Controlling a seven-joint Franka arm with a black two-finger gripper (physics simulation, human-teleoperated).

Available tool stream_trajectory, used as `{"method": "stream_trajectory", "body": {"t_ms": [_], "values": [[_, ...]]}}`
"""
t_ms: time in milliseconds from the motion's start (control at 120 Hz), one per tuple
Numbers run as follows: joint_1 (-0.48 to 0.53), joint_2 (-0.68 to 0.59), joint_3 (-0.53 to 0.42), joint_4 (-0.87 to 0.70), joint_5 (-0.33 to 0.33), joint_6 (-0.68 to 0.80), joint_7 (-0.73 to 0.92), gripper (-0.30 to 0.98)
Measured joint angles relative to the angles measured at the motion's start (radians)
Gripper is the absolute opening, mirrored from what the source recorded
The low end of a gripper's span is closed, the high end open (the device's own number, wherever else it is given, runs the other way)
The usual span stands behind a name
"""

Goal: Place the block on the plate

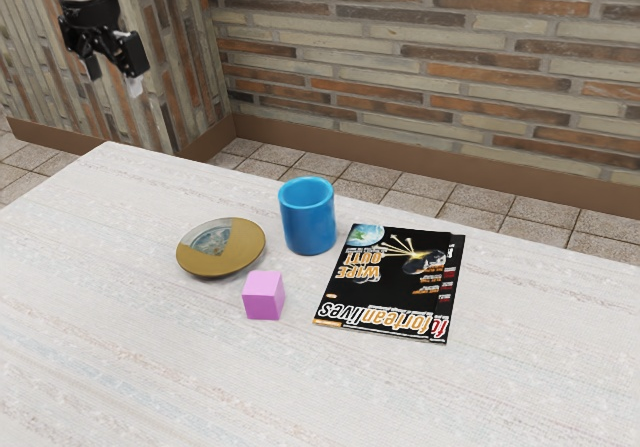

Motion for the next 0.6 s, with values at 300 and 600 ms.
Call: {"method": "stream_trajectory", "body": {"t_ms": [300,600], "values": [[-0.057,0.024,-0.005,-0.222,-0.04,0.098,-0.057,0.69],[-0.194,0.046,-0.023,-0.462,-0.075,0.337,-0.17,0.69]]}}
